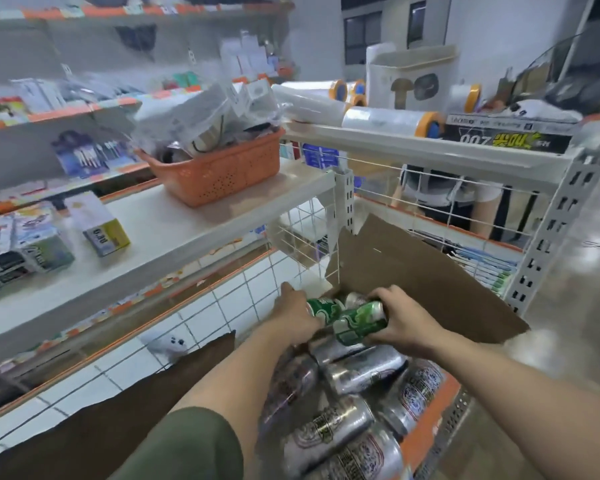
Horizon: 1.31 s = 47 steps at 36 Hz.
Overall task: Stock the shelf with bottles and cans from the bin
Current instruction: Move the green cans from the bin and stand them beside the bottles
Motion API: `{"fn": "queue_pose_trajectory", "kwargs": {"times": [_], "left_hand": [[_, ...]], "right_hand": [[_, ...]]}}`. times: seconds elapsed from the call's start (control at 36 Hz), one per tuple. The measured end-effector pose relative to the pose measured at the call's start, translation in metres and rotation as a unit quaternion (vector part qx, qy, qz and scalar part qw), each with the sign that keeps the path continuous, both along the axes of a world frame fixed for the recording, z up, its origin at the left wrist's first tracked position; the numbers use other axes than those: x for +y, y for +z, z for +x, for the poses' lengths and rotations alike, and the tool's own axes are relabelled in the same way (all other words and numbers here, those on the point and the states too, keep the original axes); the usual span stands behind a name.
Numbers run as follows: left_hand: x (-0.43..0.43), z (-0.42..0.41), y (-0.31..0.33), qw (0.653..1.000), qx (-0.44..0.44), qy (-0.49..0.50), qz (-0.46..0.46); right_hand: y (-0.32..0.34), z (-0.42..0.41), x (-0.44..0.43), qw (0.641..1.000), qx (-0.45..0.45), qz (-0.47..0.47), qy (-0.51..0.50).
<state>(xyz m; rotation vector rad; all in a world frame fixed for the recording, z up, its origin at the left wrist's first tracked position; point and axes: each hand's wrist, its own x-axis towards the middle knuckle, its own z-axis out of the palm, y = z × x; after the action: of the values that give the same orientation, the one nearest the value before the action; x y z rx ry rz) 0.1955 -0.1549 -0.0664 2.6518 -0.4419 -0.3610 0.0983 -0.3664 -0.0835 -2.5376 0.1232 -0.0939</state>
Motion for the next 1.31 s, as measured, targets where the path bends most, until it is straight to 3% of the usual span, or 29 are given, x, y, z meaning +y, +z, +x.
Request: {"fn": "queue_pose_trajectory", "kwargs": {"times": [0.08, 0.17, 0.25, 0.31, 0.44, 0.5, 0.69, 0.83, 0.94, 1.06, 1.22, 1.31], "left_hand": [[0.032, -0.010, 0.022, 0.999, -0.004, 0.038, -0.033], [0.069, -0.028, 0.038, 0.982, 0.048, 0.124, -0.133], [0.121, -0.052, 0.048, 0.928, 0.127, 0.207, -0.281], [0.160, -0.071, 0.054, 0.869, 0.183, 0.239, -0.393], [0.259, -0.128, 0.064, 0.772, 0.232, 0.276, -0.524], [0.301, -0.153, 0.066, 0.751, 0.220, 0.289, -0.552], [0.439, -0.249, 0.087, 0.759, 0.176, 0.271, -0.565], [0.512, -0.303, 0.101, 0.708, 0.155, 0.233, -0.648], [0.553, -0.334, 0.110, 0.688, 0.142, 0.236, -0.671], [0.592, -0.353, 0.106, 0.723, 0.076, 0.277, -0.629], [0.617, -0.368, 0.099, 0.728, 0.036, 0.365, -0.579], [0.625, -0.370, 0.097, 0.752, 0.015, 0.395, -0.527]], "right_hand": [[0.019, 0.005, 0.026, 1.000, -0.013, 0.020, 0.014], [0.031, 0.008, 0.060, 0.998, -0.024, 0.053, 0.021], [0.042, 0.006, 0.105, 0.997, -0.038, 0.056, 0.039], [0.050, 0.003, 0.139, 0.996, -0.047, 0.054, 0.056], [0.074, -0.025, 0.241, 0.987, -0.108, 0.068, 0.093], [0.081, -0.044, 0.285, 0.983, -0.128, 0.082, 0.107], [0.094, -0.112, 0.443, 0.973, -0.111, 0.133, 0.150], [0.105, -0.152, 0.535, 0.960, -0.097, 0.215, 0.151], [0.123, -0.169, 0.581, 0.947, -0.060, 0.252, 0.189], [0.137, -0.177, 0.607, 0.944, -0.027, 0.236, 0.228], [0.140, -0.177, 0.636, 0.955, 0.010, 0.140, 0.261], [0.135, -0.177, 0.649, 0.948, 0.047, 0.106, 0.298]]}}
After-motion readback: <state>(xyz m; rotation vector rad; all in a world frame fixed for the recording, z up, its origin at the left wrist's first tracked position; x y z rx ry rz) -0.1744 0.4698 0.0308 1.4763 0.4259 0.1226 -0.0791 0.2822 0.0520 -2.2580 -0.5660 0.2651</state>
